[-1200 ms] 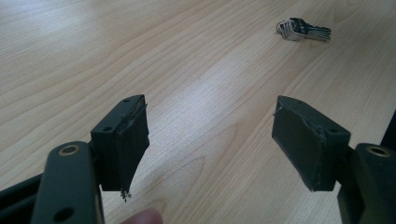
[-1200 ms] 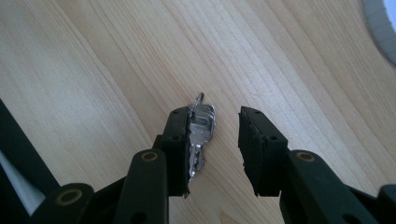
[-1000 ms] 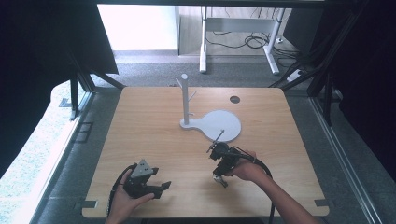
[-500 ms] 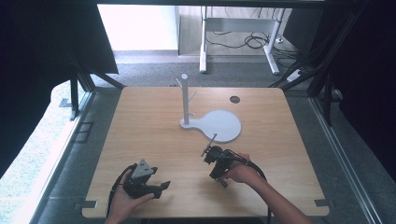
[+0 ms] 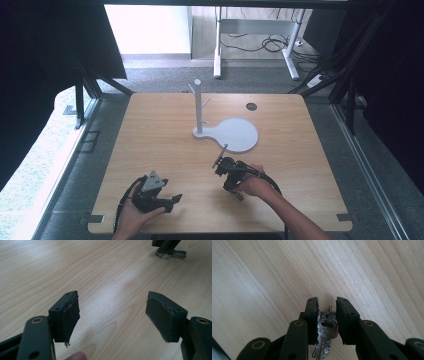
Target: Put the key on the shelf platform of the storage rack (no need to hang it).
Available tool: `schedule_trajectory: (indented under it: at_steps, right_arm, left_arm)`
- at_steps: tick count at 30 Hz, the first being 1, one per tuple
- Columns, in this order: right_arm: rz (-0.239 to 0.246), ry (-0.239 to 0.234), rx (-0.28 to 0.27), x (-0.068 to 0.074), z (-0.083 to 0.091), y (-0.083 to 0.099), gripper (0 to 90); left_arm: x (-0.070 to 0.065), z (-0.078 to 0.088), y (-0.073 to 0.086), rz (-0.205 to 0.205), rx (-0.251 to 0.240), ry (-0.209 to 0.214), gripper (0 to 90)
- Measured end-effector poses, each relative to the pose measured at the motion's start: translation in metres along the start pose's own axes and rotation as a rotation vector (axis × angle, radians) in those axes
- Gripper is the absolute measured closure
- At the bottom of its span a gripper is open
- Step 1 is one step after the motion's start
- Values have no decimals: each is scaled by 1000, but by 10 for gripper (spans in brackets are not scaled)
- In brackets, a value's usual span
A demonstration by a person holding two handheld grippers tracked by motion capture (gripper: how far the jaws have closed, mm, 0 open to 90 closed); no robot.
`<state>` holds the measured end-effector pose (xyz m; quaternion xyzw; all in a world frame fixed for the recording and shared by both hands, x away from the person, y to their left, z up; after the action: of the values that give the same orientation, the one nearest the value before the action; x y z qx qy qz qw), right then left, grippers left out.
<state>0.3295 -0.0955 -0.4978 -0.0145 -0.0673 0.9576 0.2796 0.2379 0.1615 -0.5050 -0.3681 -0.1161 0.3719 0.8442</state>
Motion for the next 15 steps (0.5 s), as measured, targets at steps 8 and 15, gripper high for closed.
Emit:
schedule_trajectory:
  at_steps: [8, 15]
  right_arm:
    - [-19, 5, 20, 1, -6, -1, 764]
    - [-18, -1, 29, 1, -9, -1, 823]
  left_arm:
    - [1, 1, 0, 7, -6, 5, 273]
    - [2, 2, 1, 14, -13, 10, 273]
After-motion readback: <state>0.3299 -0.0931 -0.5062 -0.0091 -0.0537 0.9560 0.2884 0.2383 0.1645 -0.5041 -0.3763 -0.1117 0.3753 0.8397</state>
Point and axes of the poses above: each handheld gripper's, and its own axes: z roughly backward along the jaws, y roughly out of its underside, x roughly to its left, the point moved 1 cm from there along -z, roughly forward along the jaws, and after that the axes turned 2 degrees about x, right-handed, at the moved point
